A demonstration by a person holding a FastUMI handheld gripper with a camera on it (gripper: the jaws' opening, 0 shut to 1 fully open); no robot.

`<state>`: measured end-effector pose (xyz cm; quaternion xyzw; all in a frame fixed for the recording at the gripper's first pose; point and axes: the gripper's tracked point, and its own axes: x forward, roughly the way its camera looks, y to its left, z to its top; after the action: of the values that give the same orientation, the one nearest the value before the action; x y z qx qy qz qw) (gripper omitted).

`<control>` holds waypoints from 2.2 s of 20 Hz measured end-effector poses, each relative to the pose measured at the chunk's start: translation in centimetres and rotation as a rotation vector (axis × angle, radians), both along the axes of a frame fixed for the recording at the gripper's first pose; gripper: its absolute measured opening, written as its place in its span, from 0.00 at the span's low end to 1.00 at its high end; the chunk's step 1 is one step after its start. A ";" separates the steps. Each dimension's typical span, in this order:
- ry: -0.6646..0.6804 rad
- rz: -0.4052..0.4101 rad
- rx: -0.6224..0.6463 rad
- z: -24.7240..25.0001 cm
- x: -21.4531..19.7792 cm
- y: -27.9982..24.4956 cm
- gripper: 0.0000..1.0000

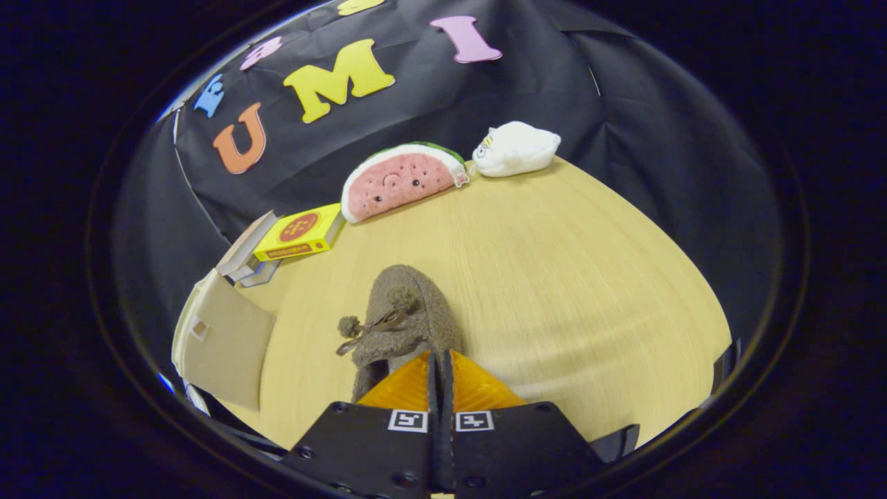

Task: Open the storage box then place both shoes into the box .Put the left shoe in first, then the right shoe, with the right side of both shoes facing outward in a uniform manner.

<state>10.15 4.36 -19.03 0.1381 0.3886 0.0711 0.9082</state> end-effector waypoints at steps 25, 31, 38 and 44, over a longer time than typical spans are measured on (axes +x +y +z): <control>-0.073 -0.053 0.225 12.4 -5.0 40.1 0.00; -0.142 -0.126 0.109 9.9 -5.3 39.2 0.00; -0.140 -0.120 0.112 8.1 -5.9 39.6 0.05; -0.261 -0.038 0.136 11.6 -6.5 39.9 0.44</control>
<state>3.70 44.23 -7.40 0.1962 0.2589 0.0974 0.9407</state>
